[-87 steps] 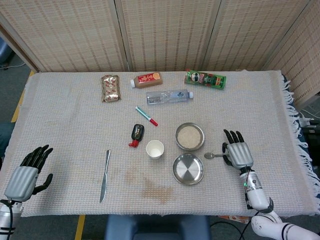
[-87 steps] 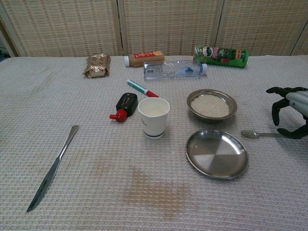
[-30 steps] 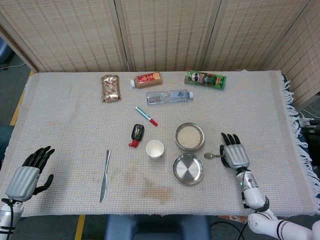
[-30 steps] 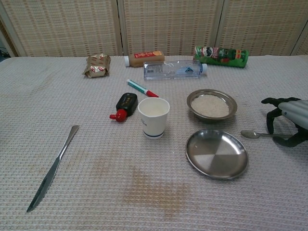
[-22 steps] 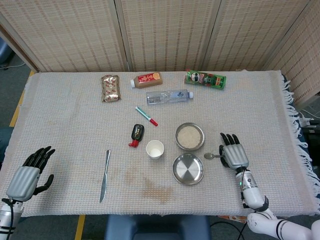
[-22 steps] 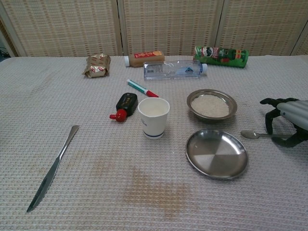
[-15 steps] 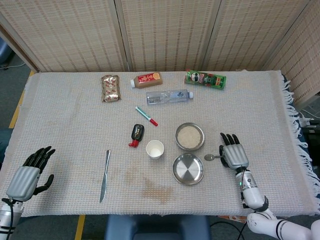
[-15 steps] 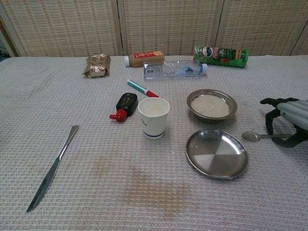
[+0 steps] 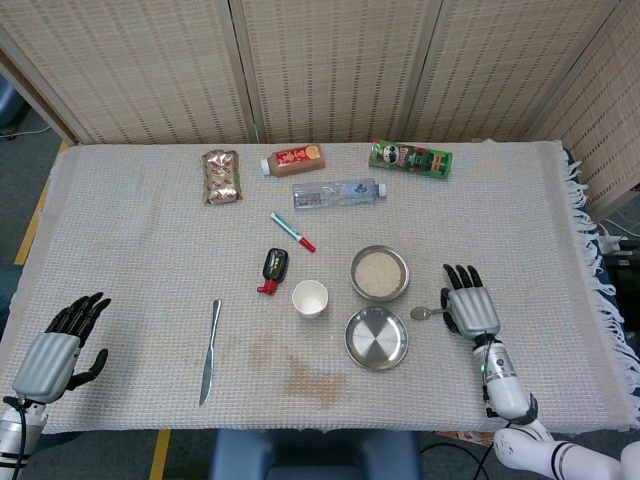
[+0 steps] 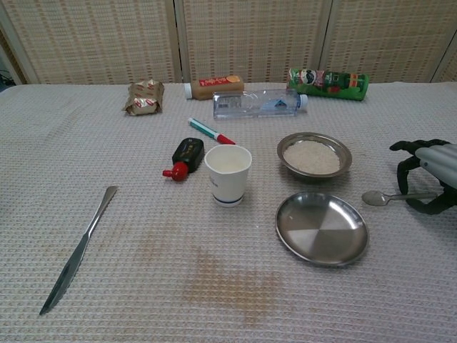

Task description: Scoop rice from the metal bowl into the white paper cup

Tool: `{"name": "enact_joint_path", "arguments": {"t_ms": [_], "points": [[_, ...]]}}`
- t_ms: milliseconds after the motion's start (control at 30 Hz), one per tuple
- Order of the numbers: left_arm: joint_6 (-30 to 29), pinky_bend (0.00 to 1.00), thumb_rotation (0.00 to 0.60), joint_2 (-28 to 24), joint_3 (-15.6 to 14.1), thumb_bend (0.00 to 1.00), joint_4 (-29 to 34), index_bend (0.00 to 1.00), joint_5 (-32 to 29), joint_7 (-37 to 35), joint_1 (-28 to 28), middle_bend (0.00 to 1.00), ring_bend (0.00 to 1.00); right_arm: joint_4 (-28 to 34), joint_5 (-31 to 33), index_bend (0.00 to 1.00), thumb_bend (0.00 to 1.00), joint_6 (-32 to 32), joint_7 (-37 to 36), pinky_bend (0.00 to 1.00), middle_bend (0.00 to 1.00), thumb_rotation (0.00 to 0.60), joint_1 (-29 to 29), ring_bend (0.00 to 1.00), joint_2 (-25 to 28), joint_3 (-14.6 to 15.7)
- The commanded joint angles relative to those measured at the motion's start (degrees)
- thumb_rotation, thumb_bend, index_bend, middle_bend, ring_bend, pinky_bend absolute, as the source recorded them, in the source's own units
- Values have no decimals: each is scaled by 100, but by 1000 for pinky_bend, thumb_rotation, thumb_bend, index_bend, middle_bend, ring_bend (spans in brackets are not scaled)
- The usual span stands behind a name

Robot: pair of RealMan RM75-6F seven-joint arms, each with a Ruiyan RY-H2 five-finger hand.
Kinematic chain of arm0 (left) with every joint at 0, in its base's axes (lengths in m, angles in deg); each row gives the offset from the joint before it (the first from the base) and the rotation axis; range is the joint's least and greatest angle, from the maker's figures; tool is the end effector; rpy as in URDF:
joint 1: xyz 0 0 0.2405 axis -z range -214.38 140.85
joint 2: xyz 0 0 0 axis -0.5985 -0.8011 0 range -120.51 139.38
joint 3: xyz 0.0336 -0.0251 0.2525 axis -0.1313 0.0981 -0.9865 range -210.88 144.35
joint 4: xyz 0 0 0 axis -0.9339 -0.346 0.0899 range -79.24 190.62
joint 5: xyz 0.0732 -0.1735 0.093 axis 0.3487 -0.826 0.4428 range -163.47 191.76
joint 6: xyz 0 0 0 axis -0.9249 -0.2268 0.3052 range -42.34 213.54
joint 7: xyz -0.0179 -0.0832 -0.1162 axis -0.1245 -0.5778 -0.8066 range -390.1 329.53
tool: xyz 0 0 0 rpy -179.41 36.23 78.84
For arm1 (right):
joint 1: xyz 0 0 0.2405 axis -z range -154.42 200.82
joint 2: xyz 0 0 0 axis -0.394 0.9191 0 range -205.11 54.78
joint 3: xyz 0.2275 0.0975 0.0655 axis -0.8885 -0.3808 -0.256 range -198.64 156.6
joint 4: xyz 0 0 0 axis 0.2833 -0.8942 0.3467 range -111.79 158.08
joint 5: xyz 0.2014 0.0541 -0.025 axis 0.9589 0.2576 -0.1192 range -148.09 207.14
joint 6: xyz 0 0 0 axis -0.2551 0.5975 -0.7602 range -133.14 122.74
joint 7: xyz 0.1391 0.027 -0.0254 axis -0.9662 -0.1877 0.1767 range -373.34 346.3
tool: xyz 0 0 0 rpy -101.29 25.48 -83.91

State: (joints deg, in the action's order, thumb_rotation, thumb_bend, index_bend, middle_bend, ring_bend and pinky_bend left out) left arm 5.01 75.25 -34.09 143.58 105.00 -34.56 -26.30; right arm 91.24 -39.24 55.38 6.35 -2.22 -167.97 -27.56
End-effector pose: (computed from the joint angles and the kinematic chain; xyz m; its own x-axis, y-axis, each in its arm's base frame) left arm -0.3051 0.1974 0.1332 0.3964 0.1081 0.9117 0.9109 -0.1704 -0.3758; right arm -0.2915 -0.2979 -0.0075 0.5689 -0.2498 0.7836 -0.8205 -0.1079 0.5613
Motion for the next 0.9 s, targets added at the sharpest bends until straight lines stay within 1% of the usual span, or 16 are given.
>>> {"name": "enact_joint_path", "arguments": {"t_ms": [33, 200, 333, 467, 633, 767, 900], "points": [[-10, 126, 600, 0, -2, 454, -3, 0, 3, -1, -5, 0, 0, 75, -73, 689, 317, 179, 44, 0, 67, 600, 43, 0, 57, -18], [-8, 126, 600, 5, -2, 453, -3, 0, -3, 3, -6, 0, 0, 332, -240, 716, 320, 665, 324, 0, 87, 600, 119, 0, 239, -87], [-2, 126, 600, 5, -8, 453, 12, 0, 10, 12, 1, 0, 0, 674, -201, 714, 320, 805, 734, 0, 89, 600, 51, 0, 488, -247], [-3, 126, 600, 1, -9, 452, 24, 0, 30, 0, 10, 0, 0, 1017, -59, 711, 320, 798, 1421, 0, 89, 600, -177, 0, 673, -473], [27, 126, 600, 1, -9, 454, 29, 0, 24, -8, 28, 0, 0, 1267, 143, 709, 320, 721, 2286, 0, 89, 600, -502, 0, 718, -657], [34, 126, 600, -5, -19, 454, 33, 0, 38, -22, 33, 0, 0, 1234, 495, 706, 320, 517, 2985, 0, 89, 600, -860, 0, 616, -826], [42, 127, 600, -9, -29, 454, 31, 0, 47, -39, 37, 0, 0, 1066, 782, 705, 320, 347, 3583, 0, 89, 600, -1168, 0, 455, -851]]}}
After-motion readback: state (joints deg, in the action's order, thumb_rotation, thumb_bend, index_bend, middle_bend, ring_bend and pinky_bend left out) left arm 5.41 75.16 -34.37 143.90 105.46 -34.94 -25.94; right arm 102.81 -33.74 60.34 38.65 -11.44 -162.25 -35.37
